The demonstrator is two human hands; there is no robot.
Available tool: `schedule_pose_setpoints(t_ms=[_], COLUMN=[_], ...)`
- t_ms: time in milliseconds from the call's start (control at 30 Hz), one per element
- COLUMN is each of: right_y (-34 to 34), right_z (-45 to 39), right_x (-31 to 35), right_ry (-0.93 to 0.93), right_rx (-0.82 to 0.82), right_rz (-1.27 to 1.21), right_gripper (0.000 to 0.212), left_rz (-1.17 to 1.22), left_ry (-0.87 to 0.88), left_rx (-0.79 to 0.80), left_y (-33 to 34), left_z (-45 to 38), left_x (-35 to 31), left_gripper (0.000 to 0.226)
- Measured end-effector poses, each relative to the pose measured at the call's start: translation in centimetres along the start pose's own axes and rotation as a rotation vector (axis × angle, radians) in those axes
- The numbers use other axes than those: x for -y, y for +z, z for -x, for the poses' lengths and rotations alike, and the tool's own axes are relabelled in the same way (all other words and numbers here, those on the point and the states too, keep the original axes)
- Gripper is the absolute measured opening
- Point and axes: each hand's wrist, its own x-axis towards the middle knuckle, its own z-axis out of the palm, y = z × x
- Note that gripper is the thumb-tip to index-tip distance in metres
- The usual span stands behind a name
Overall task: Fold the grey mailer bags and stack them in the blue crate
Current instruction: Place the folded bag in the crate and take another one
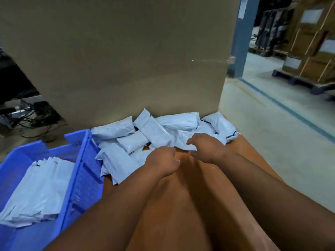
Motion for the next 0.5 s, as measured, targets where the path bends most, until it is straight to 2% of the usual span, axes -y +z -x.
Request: schedule_pose_setpoints(t_ms=[133,267,367,500], right_y=[3.1,5.5,6.3,7.2], right_z=[-1.1,-2.3,-2.5,-0.9], right_x=[-7.9,-11.9,-12.9,-12.2], right_ry=[0.102,0.104,0.043,-0.162], right_rx=[0.0,0.044,0.025,-0.08], right_rz=[0.154,0.09,0.048,0.074], right_gripper=[0.068,0.087,0.083,0.076], left_rz=[-0.055,-0.146,-0.216,-0.271], left_ry=[0.037,0.043,0.095,0.25], left_rx=[0.031,-0.011,-0.065,-0.086], left_y=[3.9,6.1,6.4,6.2], left_z=[-4.0,-7.6,-9.3,-9.2], left_x=[-4.1,-7.0,-8.1,-7.7], left_gripper=[0.051,0.067,0.076,0.08])
